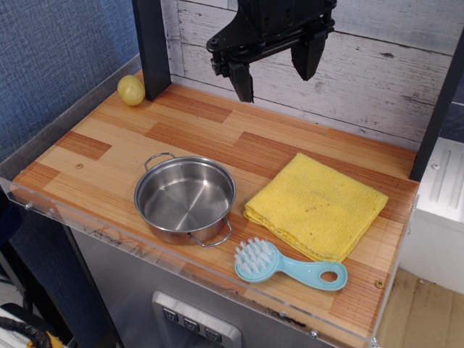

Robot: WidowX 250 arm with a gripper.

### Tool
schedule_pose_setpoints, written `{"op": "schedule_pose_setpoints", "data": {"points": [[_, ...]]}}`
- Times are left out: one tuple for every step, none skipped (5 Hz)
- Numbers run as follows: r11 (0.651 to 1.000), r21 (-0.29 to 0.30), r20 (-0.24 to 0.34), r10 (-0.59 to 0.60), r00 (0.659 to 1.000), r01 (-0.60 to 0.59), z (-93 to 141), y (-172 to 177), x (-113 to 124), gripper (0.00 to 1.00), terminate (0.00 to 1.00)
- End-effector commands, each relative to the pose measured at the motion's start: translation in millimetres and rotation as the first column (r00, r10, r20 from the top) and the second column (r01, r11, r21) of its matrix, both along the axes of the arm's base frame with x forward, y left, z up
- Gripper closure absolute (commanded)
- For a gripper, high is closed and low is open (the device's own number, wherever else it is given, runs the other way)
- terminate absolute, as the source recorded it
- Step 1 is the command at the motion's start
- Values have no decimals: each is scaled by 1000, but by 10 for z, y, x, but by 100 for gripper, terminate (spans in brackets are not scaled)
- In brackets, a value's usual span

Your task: Place the blue brush slightly below and to the right of the egg

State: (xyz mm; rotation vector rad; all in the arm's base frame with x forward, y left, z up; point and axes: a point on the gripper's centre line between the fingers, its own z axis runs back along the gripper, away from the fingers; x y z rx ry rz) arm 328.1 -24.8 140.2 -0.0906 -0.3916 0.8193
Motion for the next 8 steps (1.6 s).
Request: {"op": "schedule_pose_setpoints", "data": {"points": [[1000, 0, 0, 0, 1000, 0, 0, 0, 0, 0, 0], [970, -100, 9, 224, 975, -222, 66, -127, 25, 0, 0], [926, -129, -5, 358, 934, -356, 87, -200, 38, 0, 0], [848, -195, -53, 493, 869, -493, -7, -298, -30, 0, 0], [772, -218, -121, 586, 801, -598, -208, -400, -151, 0, 0], [701, -215, -170, 658, 733, -680, -391, -423, -293, 0, 0], [658, -210, -228, 686, 691, -723, -512, -389, -528, 0, 0], [669, -211, -252, 667, 701, -712, -644, -399, -798, 0, 0]]}}
